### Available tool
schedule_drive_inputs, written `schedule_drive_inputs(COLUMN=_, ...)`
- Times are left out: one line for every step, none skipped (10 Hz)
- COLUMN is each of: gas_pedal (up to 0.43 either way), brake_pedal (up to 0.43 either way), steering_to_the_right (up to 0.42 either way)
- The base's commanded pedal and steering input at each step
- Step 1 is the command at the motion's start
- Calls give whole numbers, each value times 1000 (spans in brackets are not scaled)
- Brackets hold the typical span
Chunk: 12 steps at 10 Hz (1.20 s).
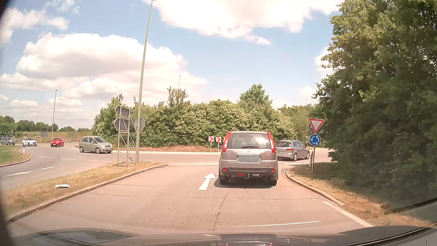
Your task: Follow the waypoints while adhering to traffic rules and regulations
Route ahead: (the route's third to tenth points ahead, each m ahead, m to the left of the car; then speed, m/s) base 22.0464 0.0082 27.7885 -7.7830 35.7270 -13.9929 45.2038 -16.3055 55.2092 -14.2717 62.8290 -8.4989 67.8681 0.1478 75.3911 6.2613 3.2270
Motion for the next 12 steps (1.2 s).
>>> schedule_drive_inputs(gas_pedal=0, brake_pedal=37, steering_to_the_right=-2)
schedule_drive_inputs(gas_pedal=0, brake_pedal=12, steering_to_the_right=-1)
schedule_drive_inputs(gas_pedal=0, brake_pedal=12, steering_to_the_right=0)
schedule_drive_inputs(gas_pedal=0, brake_pedal=12, steering_to_the_right=1)
schedule_drive_inputs(gas_pedal=0, brake_pedal=12, steering_to_the_right=2)
schedule_drive_inputs(gas_pedal=0, brake_pedal=12, steering_to_the_right=3)
schedule_drive_inputs(gas_pedal=0, brake_pedal=12, steering_to_the_right=5)
schedule_drive_inputs(gas_pedal=0, brake_pedal=12, steering_to_the_right=7)
schedule_drive_inputs(gas_pedal=0, brake_pedal=12, steering_to_the_right=8)
schedule_drive_inputs(gas_pedal=0, brake_pedal=18, steering_to_the_right=10)
schedule_drive_inputs(gas_pedal=0, brake_pedal=30, steering_to_the_right=11)
schedule_drive_inputs(gas_pedal=0, brake_pedal=30, steering_to_the_right=14)
